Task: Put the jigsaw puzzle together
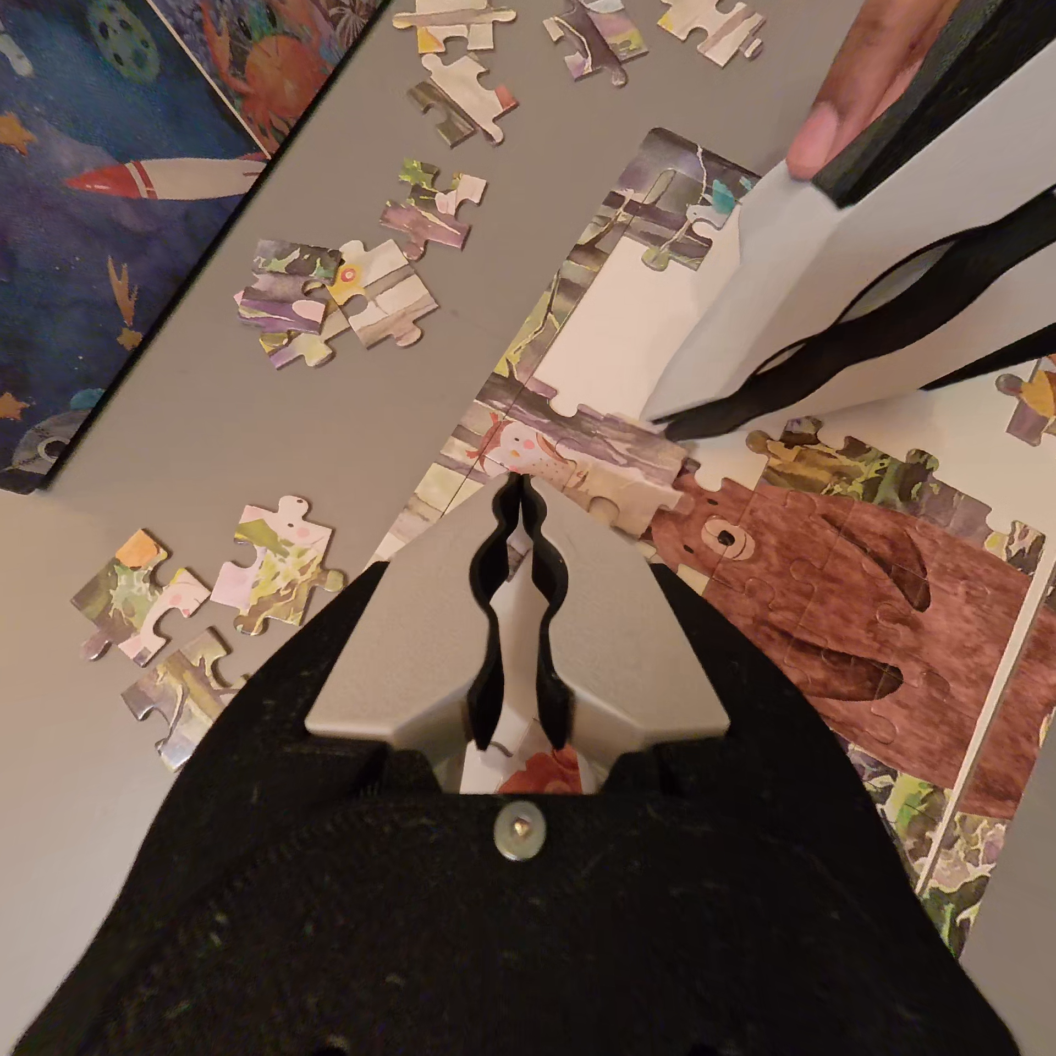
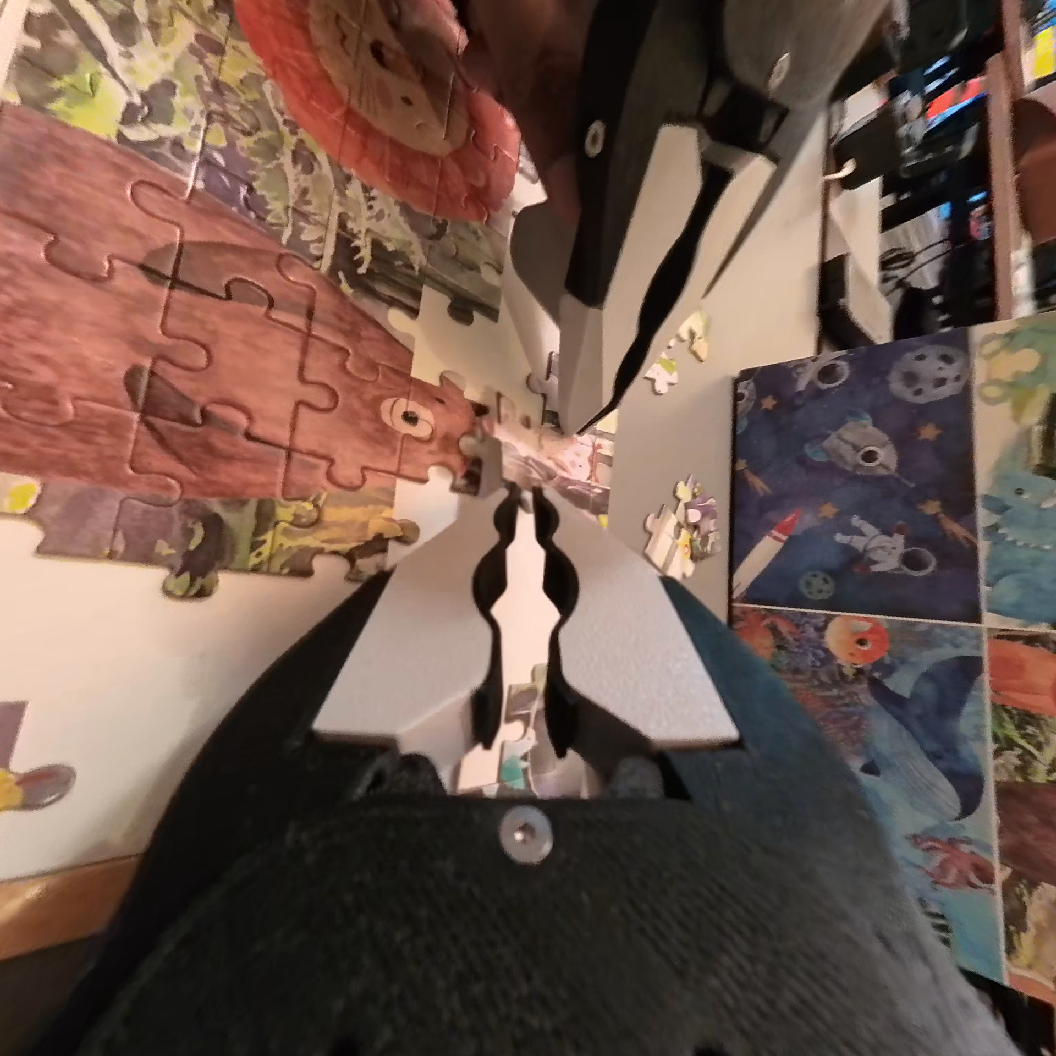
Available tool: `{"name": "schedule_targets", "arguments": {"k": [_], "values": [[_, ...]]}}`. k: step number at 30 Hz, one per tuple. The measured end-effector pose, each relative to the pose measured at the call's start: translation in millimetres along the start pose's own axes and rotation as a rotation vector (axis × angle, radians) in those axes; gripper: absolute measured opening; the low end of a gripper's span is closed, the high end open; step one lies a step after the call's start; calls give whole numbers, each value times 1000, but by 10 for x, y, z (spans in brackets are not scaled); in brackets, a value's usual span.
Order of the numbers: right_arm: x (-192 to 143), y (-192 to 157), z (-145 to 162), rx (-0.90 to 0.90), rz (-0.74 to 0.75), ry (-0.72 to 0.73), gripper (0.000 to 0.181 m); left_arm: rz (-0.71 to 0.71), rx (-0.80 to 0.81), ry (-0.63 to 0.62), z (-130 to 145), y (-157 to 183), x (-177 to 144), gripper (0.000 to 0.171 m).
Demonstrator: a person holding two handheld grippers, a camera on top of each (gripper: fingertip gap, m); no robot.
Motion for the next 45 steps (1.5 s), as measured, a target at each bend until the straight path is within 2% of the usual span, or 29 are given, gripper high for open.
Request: {"name": "schedule_targets", "arguments": {"k": [3, 7, 11, 14, 17, 20, 29, 37, 40, 45], "values": [[-44, 68, 16, -6, 82, 0, 0, 3, -3, 1, 2, -2, -1, 0], [-40, 61, 45, 5, 93, -7, 0, 6, -6, 3, 4, -4, 0, 0], [-27, 47, 80, 27, 70, -27, 16, 7, -7, 4, 5, -5, 0, 0], [2, 18, 66, 30, 46, -27, 20, 10, -9, 6, 6, -7, 1, 0], [4, 10, 43, 17, 49, -29, 17, 14, -12, 7, 8, -9, 1, 0], [-33, 52, 15, 6, 108, -11, 1, 16, -14, 7, 8, -10, 2, 0], [145, -16, 93, -8, 83, -124, 1, 16, -14, 10, 11, -10, 3, 0], [6, 93, 90, -6, 182, -114, 0, 17, -15, 14, 15, -11, 4, 0], [-2, 130, 110, -78, 255, -213, 0, 20, -23, 16, 14, -13, 4, 0], [85, 48, 18, -276, 280, -340, 0, 46, -58, 19, 14, -28, 3, 0]]}}
Point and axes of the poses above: each gripper's, where its closed fingertips meet, x out along the fingers, z out of its underside, y = z × x across the jaws, the point moved 7 cm from there along -x, back along the fingers, and after that the axes turned 15 degrees about -x, right-handed, at the moved point
